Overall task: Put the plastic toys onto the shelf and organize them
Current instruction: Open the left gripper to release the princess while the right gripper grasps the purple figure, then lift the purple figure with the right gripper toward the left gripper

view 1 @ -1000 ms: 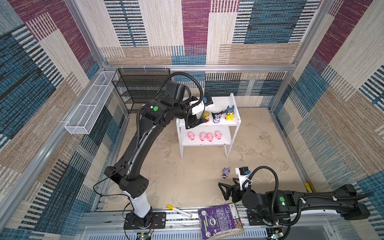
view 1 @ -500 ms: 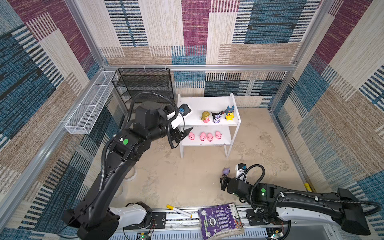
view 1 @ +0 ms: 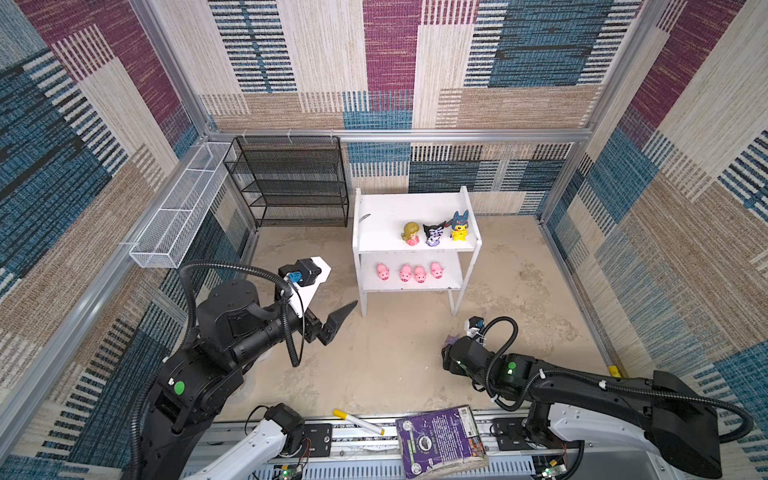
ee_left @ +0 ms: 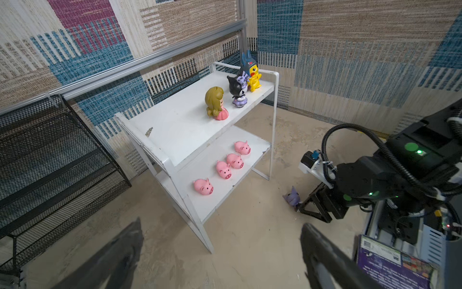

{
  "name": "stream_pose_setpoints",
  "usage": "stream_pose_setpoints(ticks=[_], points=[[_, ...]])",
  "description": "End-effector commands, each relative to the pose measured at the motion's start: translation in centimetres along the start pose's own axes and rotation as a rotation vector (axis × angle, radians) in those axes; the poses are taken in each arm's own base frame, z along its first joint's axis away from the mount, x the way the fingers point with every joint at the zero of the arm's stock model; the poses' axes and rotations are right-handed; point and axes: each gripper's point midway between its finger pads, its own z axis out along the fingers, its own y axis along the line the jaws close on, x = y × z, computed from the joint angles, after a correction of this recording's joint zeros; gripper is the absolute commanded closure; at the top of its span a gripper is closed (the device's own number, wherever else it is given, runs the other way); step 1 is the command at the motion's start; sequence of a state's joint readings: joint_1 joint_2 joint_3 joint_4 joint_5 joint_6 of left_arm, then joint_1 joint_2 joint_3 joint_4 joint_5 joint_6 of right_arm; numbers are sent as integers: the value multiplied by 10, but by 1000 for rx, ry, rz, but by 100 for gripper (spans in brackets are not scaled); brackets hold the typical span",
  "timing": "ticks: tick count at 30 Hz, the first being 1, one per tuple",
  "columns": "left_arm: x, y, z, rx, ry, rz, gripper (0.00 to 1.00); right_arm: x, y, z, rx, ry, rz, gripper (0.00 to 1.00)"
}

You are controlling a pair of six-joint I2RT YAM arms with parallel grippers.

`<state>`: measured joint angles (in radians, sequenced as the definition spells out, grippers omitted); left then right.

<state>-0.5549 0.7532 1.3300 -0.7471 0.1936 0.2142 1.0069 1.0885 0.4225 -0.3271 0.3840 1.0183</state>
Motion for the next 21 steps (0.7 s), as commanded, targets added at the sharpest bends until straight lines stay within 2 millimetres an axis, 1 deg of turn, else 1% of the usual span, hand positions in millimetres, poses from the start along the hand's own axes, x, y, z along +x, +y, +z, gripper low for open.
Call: stream_pose_setpoints(ticks=[1, 6, 9, 12, 16, 21], points=[[12, -9, -3, 41, 49, -36, 2, -6, 18, 7, -49, -13, -29, 31], [21, -10, 3, 51, 75, -45, 2, -4, 20, 21, -14, 0, -71, 38], [24, -11, 9, 60, 87, -53, 2, -3, 15, 28, 26, -1, -86, 41], [28, -12, 14, 70, 98, -53, 2, -4, 10, 32, 56, -6, -102, 46], [30, -13, 16, 76, 106, -54, 2, -2, 7, 38, 82, 3, -118, 58], [32, -13, 19, 79, 114, -55, 2, -1, 7, 41, 97, 14, -177, 69]])
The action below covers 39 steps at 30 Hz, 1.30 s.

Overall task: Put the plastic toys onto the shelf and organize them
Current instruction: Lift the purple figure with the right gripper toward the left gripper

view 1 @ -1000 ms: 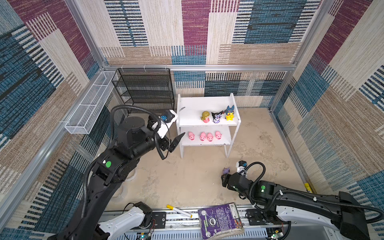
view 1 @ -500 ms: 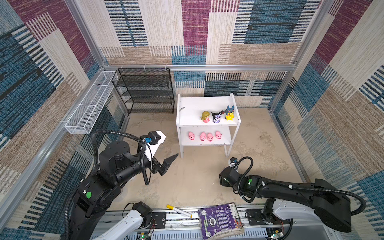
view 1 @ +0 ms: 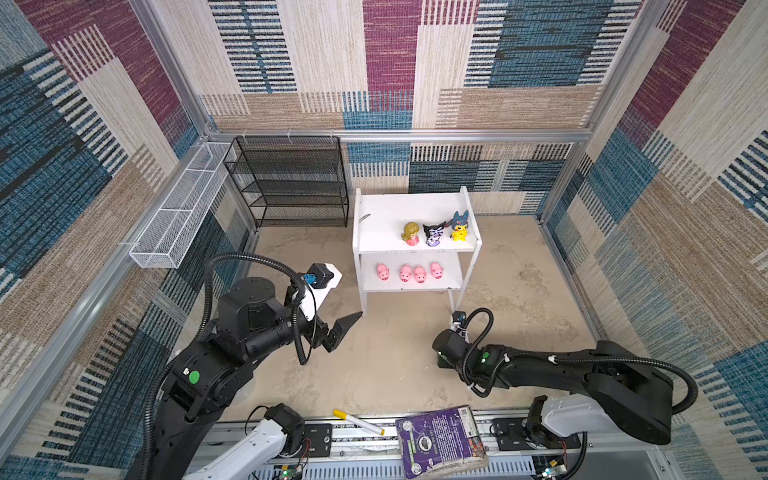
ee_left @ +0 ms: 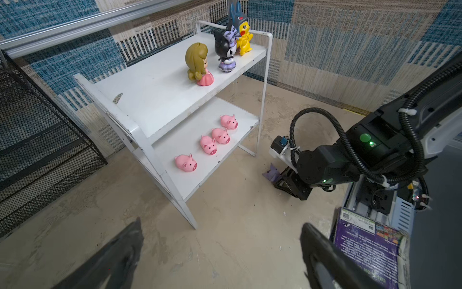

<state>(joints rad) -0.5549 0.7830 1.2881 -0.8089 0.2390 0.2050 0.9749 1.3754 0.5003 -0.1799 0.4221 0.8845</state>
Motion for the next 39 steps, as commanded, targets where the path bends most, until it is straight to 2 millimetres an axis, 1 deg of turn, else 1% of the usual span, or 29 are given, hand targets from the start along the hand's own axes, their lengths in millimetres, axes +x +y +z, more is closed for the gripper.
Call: stream_pose_setpoints(ticks=[1, 3, 4, 5, 7, 9, 11, 13, 16, 19, 21, 22, 24, 28, 31, 34, 35, 37, 39], points=[[-1, -1, 2, 10, -2, -18, 2, 4, -2, 1, 16, 24, -60, 70], [0, -1, 3, 13, 0, -18, 2, 1, 3, -1, 0, 20, -102, 73], [1, -1, 4, 14, 4, -20, 2, -1, 11, -4, -47, 12, -139, 73], [0, -2, 3, 15, 0, -19, 2, -2, 22, -7, -106, 7, -177, 73], [-2, -3, 0, 18, -6, -12, 2, -7, 51, -25, -281, -30, -266, 73], [-4, -3, -2, 19, -9, -5, 2, -12, 73, -48, -446, -77, -313, 73], [-6, -9, -4, 50, -9, -3, 2, -14, 92, -74, -606, -114, -359, 73], [-7, -16, -5, 93, -15, -4, 2, -13, 111, -103, -773, -134, -414, 72], [-9, -33, -12, 184, -37, 3, 2, -8, 132, -145, -1001, -151, -484, 73], [-10, -57, -20, 324, -45, 22, 2, -2, 145, -192, -1225, -166, -541, 72], [-11, -74, -26, 430, -57, 24, 2, 2, 151, -218, -1351, -155, -572, 72], [-11, -80, -27, 468, -62, 24, 2, 3, 153, -229, -1404, -144, -582, 72], [-12, -86, -28, 518, -64, 16, 2, 5, 157, -244, -1469, -120, -596, 72], [-10, -91, -19, 575, -32, -26, 2, -5, 162, -252, -1461, -136, -610, 73], [-3, -86, -6, 557, 13, -58, 2, -21, 167, -254, -1408, -202, -624, 74], [3, -82, 4, 533, 57, -111, 2, -42, 171, -247, -1286, -306, -623, 75], [5, -79, 9, 513, 78, -137, 2, -50, 172, -247, -1235, -368, -624, 76], [12, -63, 22, 416, 121, -206, 2, -61, 173, -245, -1128, -478, -625, 75], [18, -52, 34, 344, 169, -292, 2, -68, 174, -243, -1016, -576, -633, 76]])
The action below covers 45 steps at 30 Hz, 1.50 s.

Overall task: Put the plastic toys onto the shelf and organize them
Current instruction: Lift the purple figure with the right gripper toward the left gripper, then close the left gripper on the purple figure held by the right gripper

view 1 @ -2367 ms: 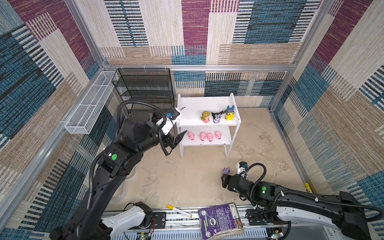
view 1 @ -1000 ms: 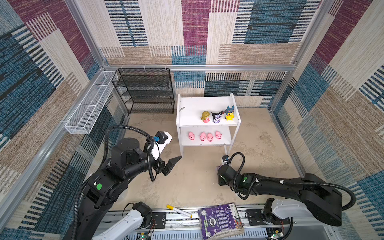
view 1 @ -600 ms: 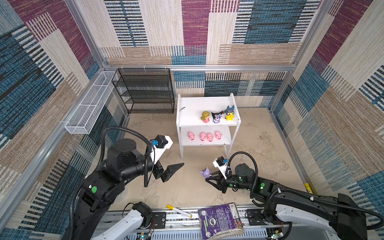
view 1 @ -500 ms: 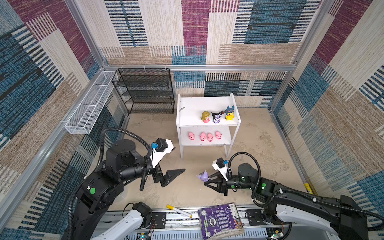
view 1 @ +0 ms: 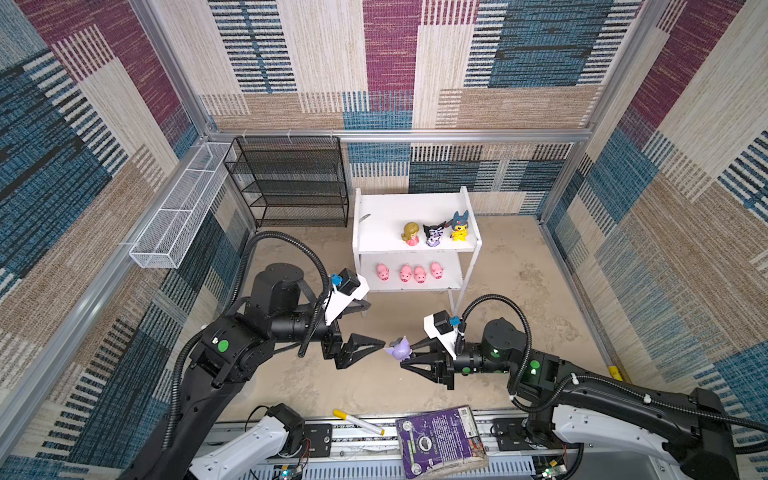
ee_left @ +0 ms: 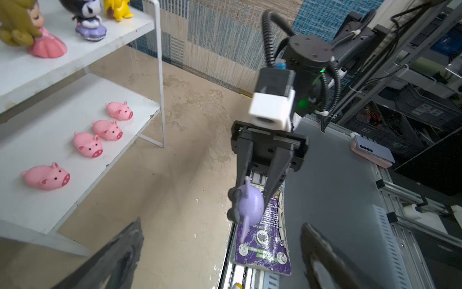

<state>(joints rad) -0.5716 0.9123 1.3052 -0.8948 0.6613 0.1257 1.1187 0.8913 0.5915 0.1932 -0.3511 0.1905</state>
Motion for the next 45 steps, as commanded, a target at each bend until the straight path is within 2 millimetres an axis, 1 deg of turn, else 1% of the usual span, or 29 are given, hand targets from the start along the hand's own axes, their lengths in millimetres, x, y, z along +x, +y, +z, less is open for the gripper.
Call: stream_pose_setpoints(ticks=[1, 2, 4, 5, 7, 9, 11, 14, 16, 19, 21, 25, 30, 33, 35, 38, 40, 45], points=[[3, 26, 8, -112, 23, -184, 2, -17, -37, -2, 332, -75, -153, 77], [3, 28, 9, -120, 24, -236, 2, -18, -42, -1, 422, -81, -188, 79], [3, 24, 11, -101, 27, -315, 2, -17, -48, -2, 556, -99, -244, 79], [4, 24, 12, -109, 29, -352, 2, -17, -55, -5, 627, -110, -255, 79], [7, 24, 10, -128, 25, -400, 2, -14, -63, -9, 732, -123, -278, 80], [15, 26, 9, -150, 49, -458, 2, -11, -68, -10, 795, -126, -306, 80], [27, 27, 13, -156, 94, -516, 2, -7, -69, -4, 805, -112, -334, 79], [41, 29, 19, -156, 139, -603, 5, -7, -71, -1, 831, -114, -331, 79], [43, 28, 24, -138, 137, -646, 8, -5, -71, -1, 835, -120, -326, 79], [38, 28, 34, -89, 107, -707, 13, -3, -70, -1, 825, -119, -324, 79], [32, 30, 37, -83, 68, -733, 15, -3, -69, 1, 820, -114, -321, 78], [20, 26, 45, -1, 17, -782, 14, -1, -68, 1, 810, -109, -314, 78], [14, 32, 55, 23, -39, -875, 12, 0, -67, 3, 804, -99, -323, 78], [15, 32, 64, 48, -32, -920, 12, 1, -68, 4, 809, -97, -332, 78], [17, 31, 68, 52, -15, -938, 14, 0, -68, 5, 812, -96, -340, 78], [18, 29, 75, 59, 9, -953, 19, 2, -68, 7, 822, -82, -358, 78], [19, 27, 78, 65, 36, -960, 26, 3, -69, 8, 830, -80, -363, 78], [33, 24, 83, 37, 132, -941, 36, 4, -72, 7, 858, -70, -374, 78]])
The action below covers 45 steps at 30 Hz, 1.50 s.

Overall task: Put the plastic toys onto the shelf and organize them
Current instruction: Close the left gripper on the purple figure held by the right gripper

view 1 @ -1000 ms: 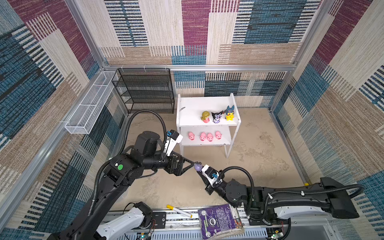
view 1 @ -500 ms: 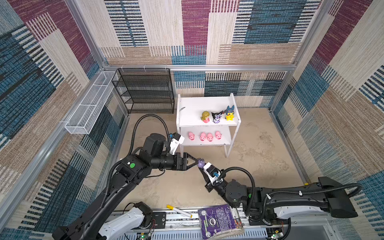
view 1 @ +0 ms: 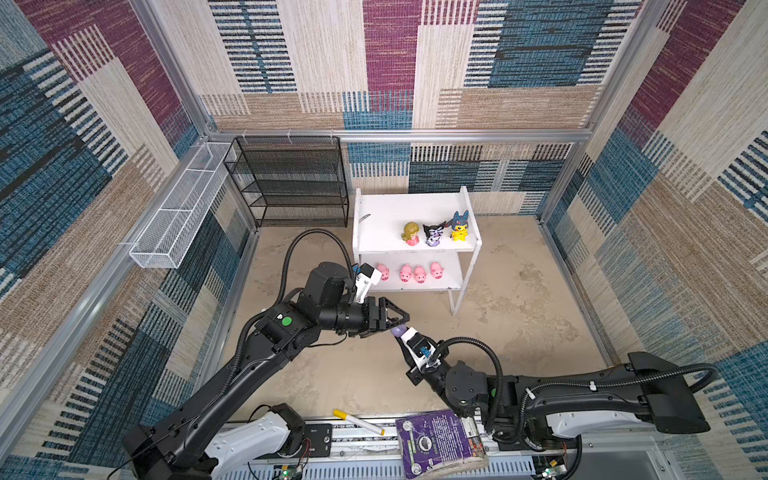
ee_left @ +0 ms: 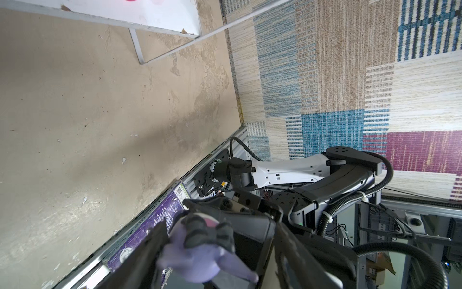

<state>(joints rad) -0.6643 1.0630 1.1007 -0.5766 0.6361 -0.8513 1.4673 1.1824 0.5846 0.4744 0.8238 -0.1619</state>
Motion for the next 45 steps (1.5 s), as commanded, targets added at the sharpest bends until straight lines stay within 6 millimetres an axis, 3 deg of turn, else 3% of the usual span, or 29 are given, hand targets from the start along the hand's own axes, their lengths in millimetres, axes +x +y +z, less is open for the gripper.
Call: stream_pose_setpoints(ticks=[1, 8, 18, 21, 28, 32, 40, 45], points=[[11, 4, 1, -30, 62, 17, 37, -8, -4, 1, 28, -23, 9, 78], [17, 11, 8, -79, 110, 39, 50, -9, -6, 4, 59, -14, -6, 77], [17, 16, 8, -127, 121, 91, 59, -7, 0, 7, 48, 2, -2, 75], [16, 11, 6, -116, 121, 130, 60, -7, 3, 5, 17, 9, 20, 68], [18, 1, 8, -48, 148, 213, 60, -6, 12, -11, -151, 22, 127, 31], [20, -2, 12, -8, 166, 250, 61, 4, 16, -21, -286, 60, 184, 19], [34, -14, 1, 57, 231, 426, 63, -4, 12, -53, -537, 17, 281, 14], [43, -24, -7, 116, 262, 502, 63, -11, 25, -62, -652, 16, 262, 15]])
